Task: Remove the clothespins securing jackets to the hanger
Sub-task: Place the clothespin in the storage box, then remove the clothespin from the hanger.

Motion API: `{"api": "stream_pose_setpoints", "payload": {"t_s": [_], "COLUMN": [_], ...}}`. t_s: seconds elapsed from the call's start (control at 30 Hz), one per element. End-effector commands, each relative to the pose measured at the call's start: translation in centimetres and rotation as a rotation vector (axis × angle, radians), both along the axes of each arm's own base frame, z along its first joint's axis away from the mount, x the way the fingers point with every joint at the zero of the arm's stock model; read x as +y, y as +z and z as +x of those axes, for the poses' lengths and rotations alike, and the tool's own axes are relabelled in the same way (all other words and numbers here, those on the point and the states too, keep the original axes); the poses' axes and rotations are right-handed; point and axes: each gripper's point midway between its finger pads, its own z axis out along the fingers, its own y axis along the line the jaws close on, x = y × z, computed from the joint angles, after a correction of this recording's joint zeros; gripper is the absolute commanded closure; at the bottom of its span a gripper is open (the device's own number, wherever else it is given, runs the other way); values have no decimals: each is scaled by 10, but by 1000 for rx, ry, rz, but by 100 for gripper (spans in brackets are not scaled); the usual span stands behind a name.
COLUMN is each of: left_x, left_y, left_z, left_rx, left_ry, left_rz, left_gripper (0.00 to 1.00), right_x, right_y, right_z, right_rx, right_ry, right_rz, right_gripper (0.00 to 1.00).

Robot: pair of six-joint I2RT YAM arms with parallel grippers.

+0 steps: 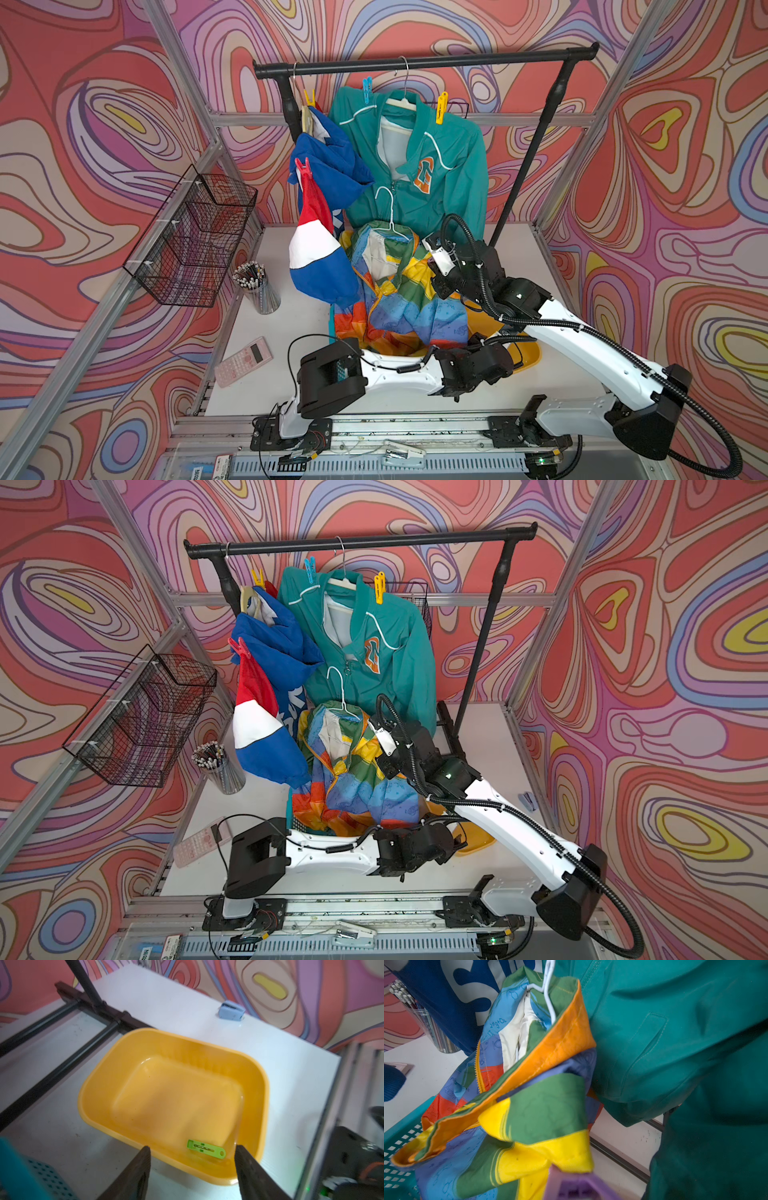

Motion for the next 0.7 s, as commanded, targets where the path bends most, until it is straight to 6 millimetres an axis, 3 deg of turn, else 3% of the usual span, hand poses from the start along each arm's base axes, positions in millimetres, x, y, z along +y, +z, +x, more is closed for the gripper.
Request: {"api": "stream_pose_setpoints", "payload": {"t_s": [0.0,0.1,0.3,0.67], "left_x": [2,23,87,194], "left_y": [52,64,102,172], "left_z": [-32,-47,-52,-25], "left_rx": [-107,-136,-232,-471], "left_ry": [-39,-18,114,334], "left_rz": [-108,-134,-236,-217], "left_gripper": [27,26,26,25], "right_x": [-3,-2,-4,-7], "right_y": [28,31,32,25], "right_z": [4,1,-5,-14], "right_rx": [-81,-81,-87,-86], "right_ry": [-23,-11,-1,18], "right_rz": [82,107,137,145], "right_gripper": [100,100,100,100]}}
